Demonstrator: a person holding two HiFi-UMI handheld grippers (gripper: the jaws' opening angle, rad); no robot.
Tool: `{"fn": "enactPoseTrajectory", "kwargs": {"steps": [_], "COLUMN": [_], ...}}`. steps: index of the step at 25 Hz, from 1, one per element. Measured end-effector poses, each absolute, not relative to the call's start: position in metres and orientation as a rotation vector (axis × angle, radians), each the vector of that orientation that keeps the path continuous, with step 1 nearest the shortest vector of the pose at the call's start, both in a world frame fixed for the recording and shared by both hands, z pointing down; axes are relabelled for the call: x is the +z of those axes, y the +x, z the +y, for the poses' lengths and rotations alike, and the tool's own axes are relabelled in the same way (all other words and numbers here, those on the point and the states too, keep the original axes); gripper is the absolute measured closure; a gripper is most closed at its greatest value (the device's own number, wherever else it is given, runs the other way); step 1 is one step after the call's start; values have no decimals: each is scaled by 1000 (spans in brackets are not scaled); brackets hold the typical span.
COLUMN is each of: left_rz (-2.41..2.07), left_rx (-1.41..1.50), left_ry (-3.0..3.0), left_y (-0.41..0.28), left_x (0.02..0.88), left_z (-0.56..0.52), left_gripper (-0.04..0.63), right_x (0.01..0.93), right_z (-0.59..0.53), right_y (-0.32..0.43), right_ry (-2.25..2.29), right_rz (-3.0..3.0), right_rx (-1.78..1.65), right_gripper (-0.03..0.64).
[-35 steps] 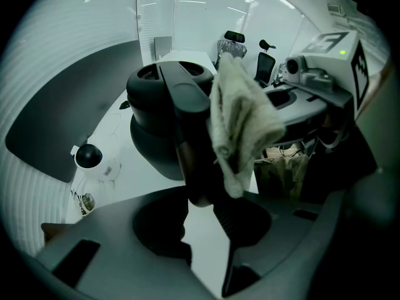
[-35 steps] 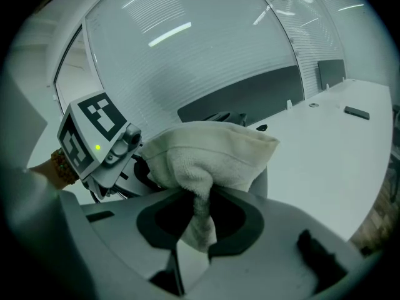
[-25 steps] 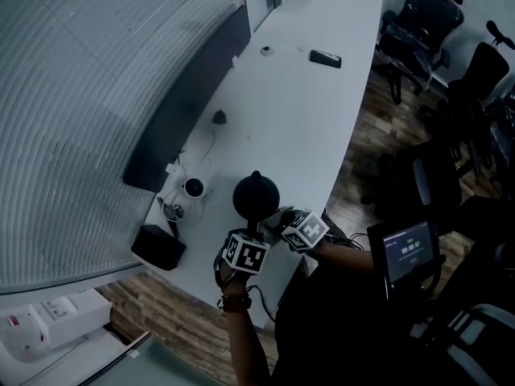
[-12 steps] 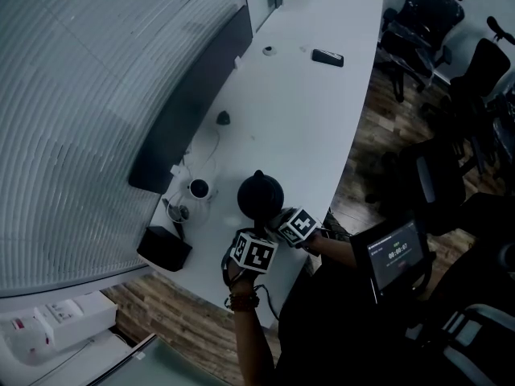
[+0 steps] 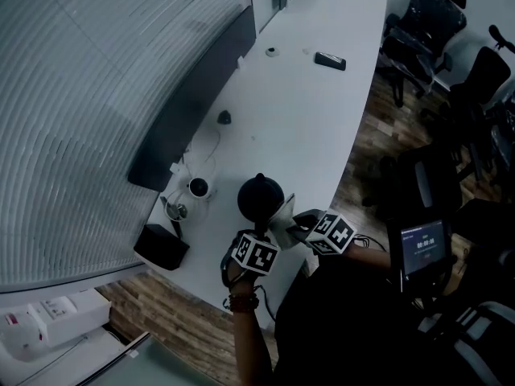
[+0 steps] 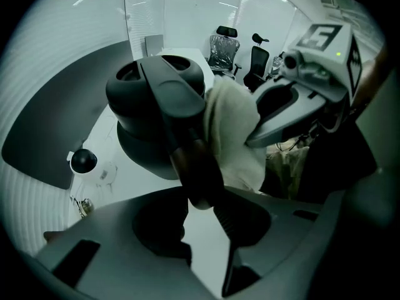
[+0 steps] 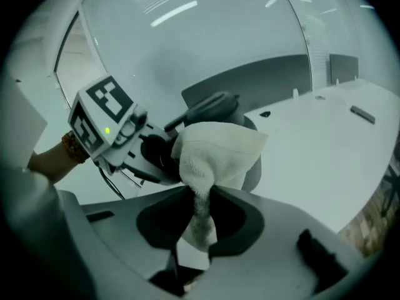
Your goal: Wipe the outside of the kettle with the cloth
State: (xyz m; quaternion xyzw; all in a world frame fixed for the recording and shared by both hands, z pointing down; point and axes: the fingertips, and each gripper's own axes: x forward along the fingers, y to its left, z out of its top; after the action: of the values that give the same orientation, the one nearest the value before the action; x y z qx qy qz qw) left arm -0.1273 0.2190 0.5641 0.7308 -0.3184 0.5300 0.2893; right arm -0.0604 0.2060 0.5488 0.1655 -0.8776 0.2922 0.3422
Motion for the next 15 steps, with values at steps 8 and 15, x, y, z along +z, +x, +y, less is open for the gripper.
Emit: {"fn": "enactPoseTrajectory", "kwargs": {"steps": [8, 15], "left_rz": [-879, -903], "left_rx": [1366, 1342], "left_ry": [1960, 1954], "left_y": [-122, -119], "left_x": [560, 559], "left_z": [212, 212], "left_gripper": [468, 468], "right_x": [552, 586], "right_z": [174, 171], "right_y": [-70, -65], "right_ry": [474, 500], "right_rz": [-2269, -2205], "right_rx": [729, 756], "right_gripper": [546, 546]}}
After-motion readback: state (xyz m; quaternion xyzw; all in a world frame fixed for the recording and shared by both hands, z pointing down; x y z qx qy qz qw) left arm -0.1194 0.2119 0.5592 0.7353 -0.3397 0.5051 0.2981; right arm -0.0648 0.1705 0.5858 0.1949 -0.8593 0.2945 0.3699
